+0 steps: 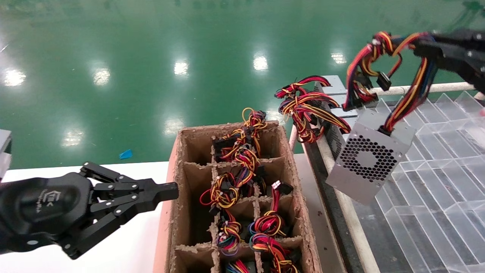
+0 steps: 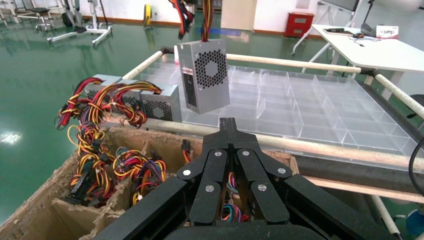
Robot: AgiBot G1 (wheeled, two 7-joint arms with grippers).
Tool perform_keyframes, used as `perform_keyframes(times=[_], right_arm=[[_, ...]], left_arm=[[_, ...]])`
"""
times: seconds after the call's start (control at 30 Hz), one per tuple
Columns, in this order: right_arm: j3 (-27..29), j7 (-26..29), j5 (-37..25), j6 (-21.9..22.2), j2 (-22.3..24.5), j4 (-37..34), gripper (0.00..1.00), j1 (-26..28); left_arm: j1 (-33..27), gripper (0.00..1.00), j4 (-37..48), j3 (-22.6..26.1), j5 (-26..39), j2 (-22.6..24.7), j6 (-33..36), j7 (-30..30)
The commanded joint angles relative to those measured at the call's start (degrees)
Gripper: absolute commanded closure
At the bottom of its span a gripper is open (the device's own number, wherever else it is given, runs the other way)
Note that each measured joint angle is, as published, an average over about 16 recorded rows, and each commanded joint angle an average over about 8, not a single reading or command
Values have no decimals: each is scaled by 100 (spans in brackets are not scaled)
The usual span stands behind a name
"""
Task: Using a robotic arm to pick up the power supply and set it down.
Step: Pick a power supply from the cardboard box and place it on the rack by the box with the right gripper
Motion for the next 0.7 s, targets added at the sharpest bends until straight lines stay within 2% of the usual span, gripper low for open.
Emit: perform_keyframes(times=[0.03,0.37,0.7], right_arm=[[112,-37,124,130,177,28,100,-318],[603,-591,585,525,525,-399,100,-1544],[897,-1054,673,902,571,-835,100,-1932]], left_arm=[[0,100,0,0,0,0,0,0],[0,100,0,0,0,0,0,0],[0,100,0,0,0,0,0,0]])
